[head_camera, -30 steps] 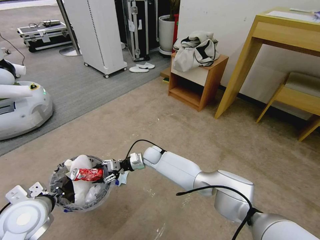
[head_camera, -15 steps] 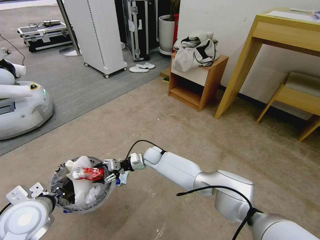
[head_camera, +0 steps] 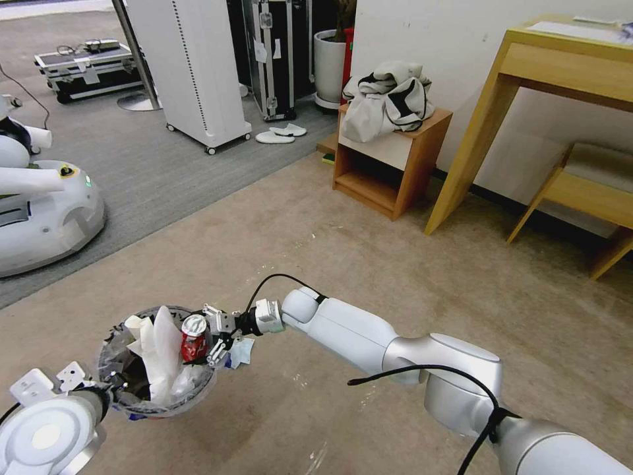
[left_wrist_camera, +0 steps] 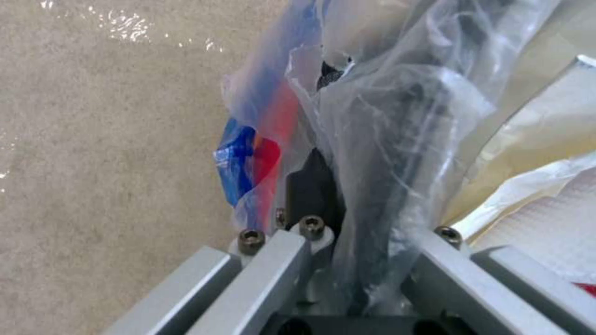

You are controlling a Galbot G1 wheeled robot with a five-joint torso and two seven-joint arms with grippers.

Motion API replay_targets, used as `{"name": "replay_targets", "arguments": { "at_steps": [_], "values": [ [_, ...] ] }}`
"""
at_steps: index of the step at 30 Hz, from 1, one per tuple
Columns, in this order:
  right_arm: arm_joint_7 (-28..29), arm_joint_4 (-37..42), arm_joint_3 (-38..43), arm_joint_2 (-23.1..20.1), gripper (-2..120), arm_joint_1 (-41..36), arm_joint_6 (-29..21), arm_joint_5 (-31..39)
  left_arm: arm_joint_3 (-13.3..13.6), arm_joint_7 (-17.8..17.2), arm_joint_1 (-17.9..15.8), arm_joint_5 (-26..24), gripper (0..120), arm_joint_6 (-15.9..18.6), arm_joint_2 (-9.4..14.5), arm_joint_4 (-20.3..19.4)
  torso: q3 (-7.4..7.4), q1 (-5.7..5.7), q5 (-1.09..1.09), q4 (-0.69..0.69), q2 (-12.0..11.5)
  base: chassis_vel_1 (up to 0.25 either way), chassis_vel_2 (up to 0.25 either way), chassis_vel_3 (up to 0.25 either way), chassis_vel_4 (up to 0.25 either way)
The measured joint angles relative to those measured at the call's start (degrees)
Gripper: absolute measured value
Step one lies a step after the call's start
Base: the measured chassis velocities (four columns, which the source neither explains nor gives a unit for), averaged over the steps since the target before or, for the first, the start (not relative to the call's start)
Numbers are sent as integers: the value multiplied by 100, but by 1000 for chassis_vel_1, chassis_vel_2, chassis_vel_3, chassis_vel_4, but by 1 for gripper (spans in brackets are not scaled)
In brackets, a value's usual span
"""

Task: Pick up the trash bin and place the garbage on the floor into it.

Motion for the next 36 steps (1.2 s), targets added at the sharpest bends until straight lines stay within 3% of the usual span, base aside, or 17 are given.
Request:
{"name": "replay_targets", "arguments": {
  "at_steps": [15, 36],
  "values": [
    [-18, 288, 210, 4, 100, 206, -57, 399, 3, -23, -18, -26, 0, 6, 1, 73, 0, 0, 0, 1, 0, 0, 0, 0, 0],
    [-72, 262, -41, 3, 100, 143, -76, 342, 59, -106, -103, -28, 0, 13, -48, 82, 0, 0, 0, 0, 0, 0, 0, 0, 0]
  ]
}}
